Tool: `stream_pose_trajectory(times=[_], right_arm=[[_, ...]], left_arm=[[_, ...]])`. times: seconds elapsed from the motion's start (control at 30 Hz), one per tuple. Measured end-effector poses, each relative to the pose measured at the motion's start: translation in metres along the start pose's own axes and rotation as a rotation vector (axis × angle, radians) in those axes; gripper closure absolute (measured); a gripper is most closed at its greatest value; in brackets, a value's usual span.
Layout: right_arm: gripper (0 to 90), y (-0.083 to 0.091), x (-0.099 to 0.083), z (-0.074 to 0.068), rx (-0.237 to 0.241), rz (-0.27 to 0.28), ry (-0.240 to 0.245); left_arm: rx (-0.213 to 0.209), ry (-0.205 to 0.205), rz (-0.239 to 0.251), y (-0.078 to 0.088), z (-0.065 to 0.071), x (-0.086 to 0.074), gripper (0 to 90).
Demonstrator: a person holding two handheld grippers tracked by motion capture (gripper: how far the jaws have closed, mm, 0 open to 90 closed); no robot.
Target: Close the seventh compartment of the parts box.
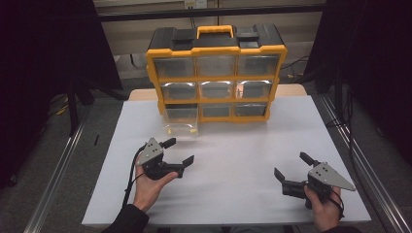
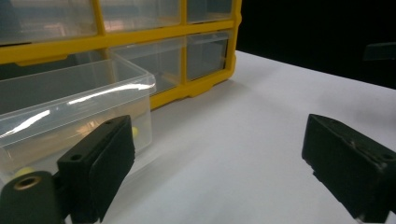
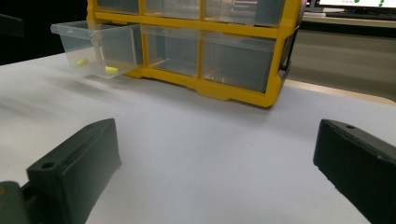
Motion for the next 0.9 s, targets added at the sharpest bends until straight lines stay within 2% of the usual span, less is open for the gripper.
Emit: stream_pose_trajectory(times=[0.03,0.17,0.23,0.33,0.4,0.47,0.53,0.67,0.9], right_arm=[[0.1,0.0,0.0,0.0,-0.001,0.0,0.001],[0.1,-0.001,0.0,0.0,0.002,0.001,0.002],[0.1,-0.001,0.0,0.0,0.001,0.0,0.003],[0.1,-0.001,0.0,0.0,0.001,0.001,0.006],[0.1,-0.001,0.0,0.0,0.002,0.0,0.005],[0.1,-0.001,0.0,0.0,0.001,-0.001,0.006],[0.1,-0.001,0.0,0.0,0.002,0.0,0.006],[0.1,-0.001,0.0,-0.001,0.003,-0.001,0.002],[0.1,-0.001,0.0,-0.001,0.002,-0.001,0.005]], left_arm=[[0.002,0.004,-0.005,-0.002,-0.001,0.0,9.8],[0.017,-0.031,0.003,-0.007,-0.007,0.002,12.8],[0.016,-0.03,-0.004,-0.01,-0.007,0.001,15.7],[0.019,-0.062,-0.02,-0.013,-0.007,-0.003,20.6],[0.021,-0.041,-0.012,-0.014,-0.009,-0.005,24.1],[0.022,-0.049,-0.013,-0.015,-0.011,-0.005,29.1],[-0.007,-0.047,-0.006,-0.014,-0.01,-0.004,34.9],[0.005,-0.019,-0.014,-0.013,-0.014,-0.004,39.1],[-0.003,-0.016,-0.034,-0.013,-0.017,-0.006,47.4]])
Point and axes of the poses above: each handheld gripper's, and its own axes: y roughly backward along the jaws, x roughly out of its top, z roughly to its right, the point moved 7 cm from there along -y, roughly forward along the jaws, and after that the axes turned 8 degrees about y, right-handed, at the moved point
